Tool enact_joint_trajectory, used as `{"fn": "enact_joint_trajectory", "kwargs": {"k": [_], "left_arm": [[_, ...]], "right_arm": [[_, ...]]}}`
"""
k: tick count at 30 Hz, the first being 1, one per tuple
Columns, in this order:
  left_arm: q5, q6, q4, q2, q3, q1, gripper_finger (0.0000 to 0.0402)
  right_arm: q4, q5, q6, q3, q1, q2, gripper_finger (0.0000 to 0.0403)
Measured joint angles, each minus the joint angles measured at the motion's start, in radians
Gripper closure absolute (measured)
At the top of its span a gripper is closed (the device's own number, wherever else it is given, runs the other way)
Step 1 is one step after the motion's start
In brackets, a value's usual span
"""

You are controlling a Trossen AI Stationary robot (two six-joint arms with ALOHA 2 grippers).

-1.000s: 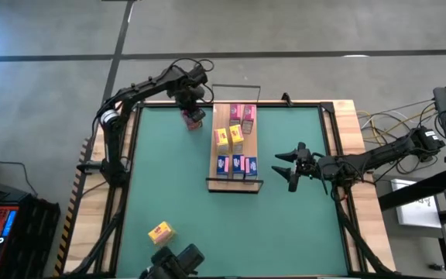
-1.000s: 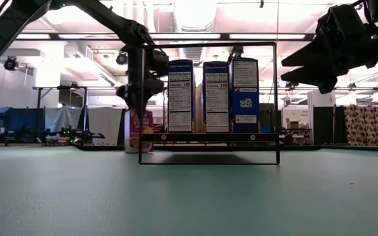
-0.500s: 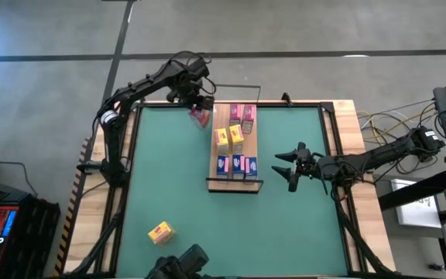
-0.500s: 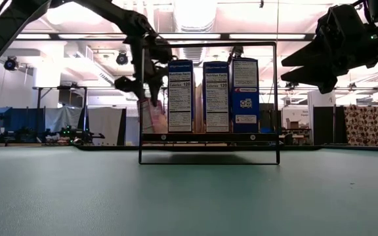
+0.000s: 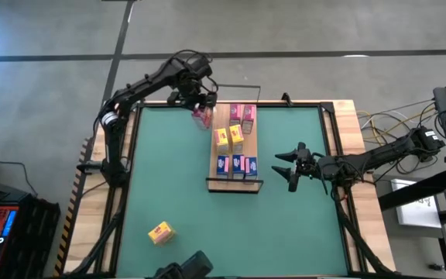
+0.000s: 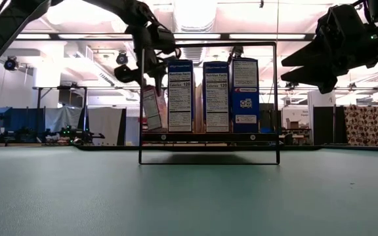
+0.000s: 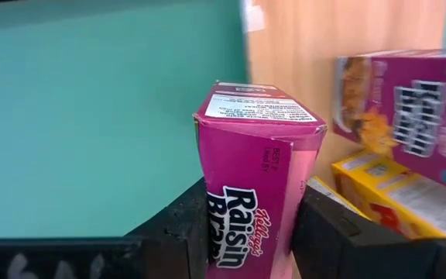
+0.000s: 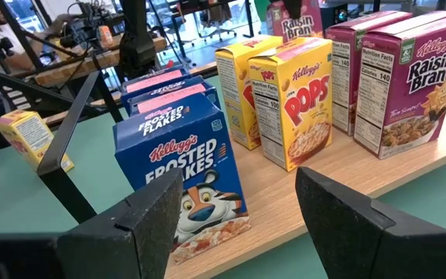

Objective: Stack cereal on shelf
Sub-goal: Put the pink cereal box on the shelf

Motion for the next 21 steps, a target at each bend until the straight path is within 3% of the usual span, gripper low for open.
{"fn": "enact_joint_trajectory", "kwargs": {"k": [21], "left_arm": [[0.006, -0.125, 0.106, 0.004, 0.026, -0.051, 0.0279]], "right_arm": [[0.000, 0.000, 0.000, 0.000, 0.000, 0.000, 0.0163]]}}
